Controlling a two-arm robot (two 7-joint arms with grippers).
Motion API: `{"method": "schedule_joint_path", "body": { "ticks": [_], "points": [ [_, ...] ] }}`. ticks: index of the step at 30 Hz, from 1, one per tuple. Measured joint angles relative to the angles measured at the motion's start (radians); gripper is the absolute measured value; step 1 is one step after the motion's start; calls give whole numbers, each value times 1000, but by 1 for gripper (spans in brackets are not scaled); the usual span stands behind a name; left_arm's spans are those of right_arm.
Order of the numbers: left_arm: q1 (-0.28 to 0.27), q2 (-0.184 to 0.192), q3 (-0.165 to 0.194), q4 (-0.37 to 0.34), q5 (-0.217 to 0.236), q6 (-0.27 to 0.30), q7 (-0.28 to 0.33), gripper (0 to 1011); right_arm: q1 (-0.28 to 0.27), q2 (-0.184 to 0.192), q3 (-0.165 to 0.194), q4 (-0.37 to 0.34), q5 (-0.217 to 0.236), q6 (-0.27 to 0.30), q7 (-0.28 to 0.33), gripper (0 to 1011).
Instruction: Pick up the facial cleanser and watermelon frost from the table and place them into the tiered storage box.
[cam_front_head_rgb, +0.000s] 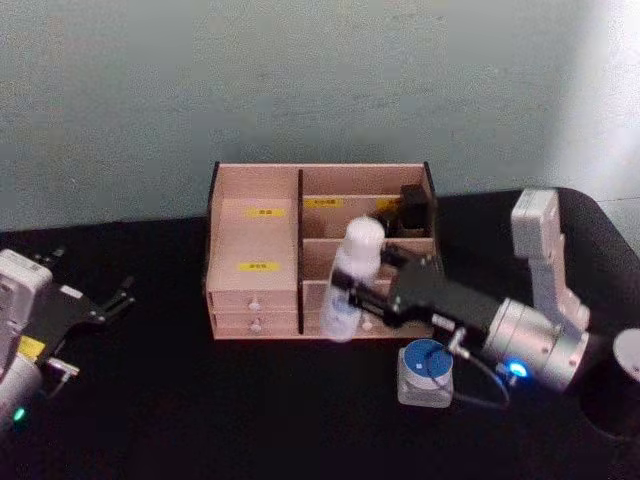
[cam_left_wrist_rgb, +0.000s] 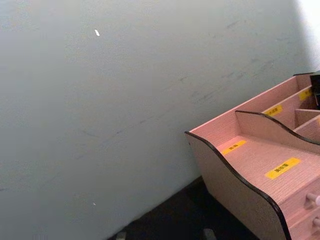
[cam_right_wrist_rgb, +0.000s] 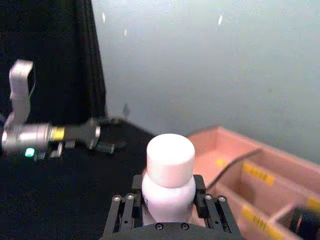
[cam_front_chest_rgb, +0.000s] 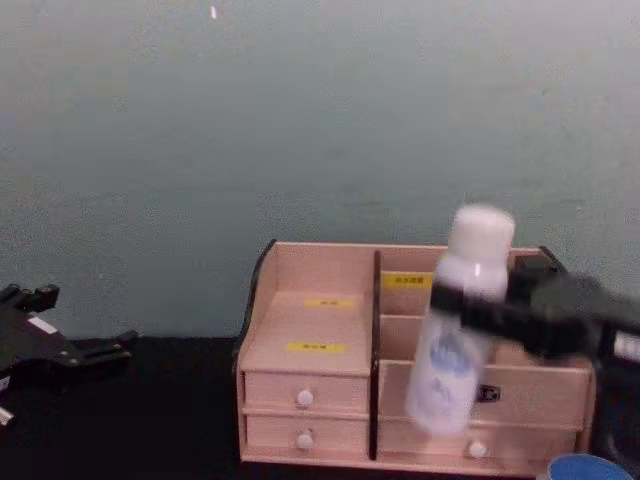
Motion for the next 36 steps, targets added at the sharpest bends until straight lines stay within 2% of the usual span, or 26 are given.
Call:
{"method": "schedule_joint_path", "body": {
  "ticks": [4, 9, 20, 23, 36],
  "points": [
    [0, 0, 0, 0, 0, 0, 0, 1001, 32, -14, 11, -1, 21, -14, -9, 594],
    [0, 0, 0, 0, 0, 0, 0, 1001, 79, -39, 15, 20, 12, -34, -45, 594],
    [0, 0, 0, 0, 0, 0, 0, 1001, 164, -103, 12, 111, -85, -72, -140, 594],
    [0, 0, 0, 0, 0, 0, 0, 1001, 189, -126, 9, 149, -127, -80, -167, 594],
    [0, 0, 0, 0, 0, 0, 0, 1001, 256, -187, 0, 265, -222, -88, -221, 594]
  ]
}}
